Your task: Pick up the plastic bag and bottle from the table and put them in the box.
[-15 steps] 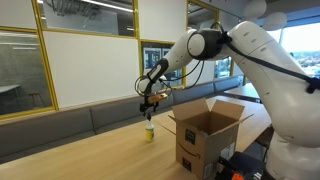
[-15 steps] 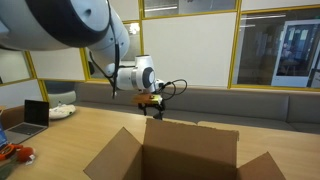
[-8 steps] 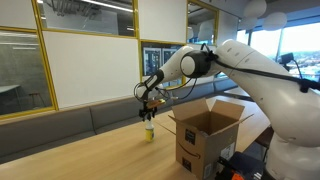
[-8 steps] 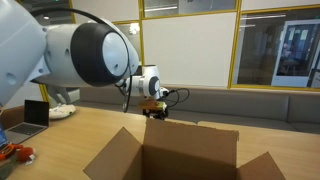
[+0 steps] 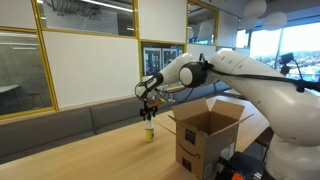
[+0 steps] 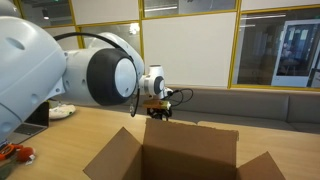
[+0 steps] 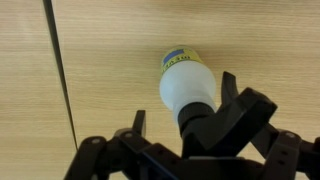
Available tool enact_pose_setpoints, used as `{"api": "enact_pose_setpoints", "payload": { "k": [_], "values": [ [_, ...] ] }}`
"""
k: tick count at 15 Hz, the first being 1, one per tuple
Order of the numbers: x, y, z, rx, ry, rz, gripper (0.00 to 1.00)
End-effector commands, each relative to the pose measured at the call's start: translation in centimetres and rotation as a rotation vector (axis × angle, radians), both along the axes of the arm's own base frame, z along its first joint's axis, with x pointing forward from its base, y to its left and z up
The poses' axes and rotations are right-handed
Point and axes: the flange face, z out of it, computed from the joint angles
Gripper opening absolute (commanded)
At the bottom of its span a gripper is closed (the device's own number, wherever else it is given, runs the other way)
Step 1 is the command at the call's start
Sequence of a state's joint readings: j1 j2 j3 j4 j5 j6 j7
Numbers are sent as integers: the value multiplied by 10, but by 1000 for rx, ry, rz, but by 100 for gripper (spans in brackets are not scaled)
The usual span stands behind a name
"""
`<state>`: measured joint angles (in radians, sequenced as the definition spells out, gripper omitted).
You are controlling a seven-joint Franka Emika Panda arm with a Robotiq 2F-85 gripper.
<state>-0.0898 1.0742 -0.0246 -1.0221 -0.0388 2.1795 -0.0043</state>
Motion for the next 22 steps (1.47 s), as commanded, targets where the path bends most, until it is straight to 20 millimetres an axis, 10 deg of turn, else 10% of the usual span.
{"api": "enact_pose_setpoints", "payload": {
  "k": [1, 6, 7, 15, 22],
  "values": [
    [9, -7, 5, 47, 14, -23, 100],
    [9, -11, 0, 77, 52, -41, 100],
    [9, -11, -1, 82, 56, -42, 75],
    [12, -7, -6, 101, 67, -48, 20],
    [12, -3, 30, 75, 87, -31, 19]
  ]
}}
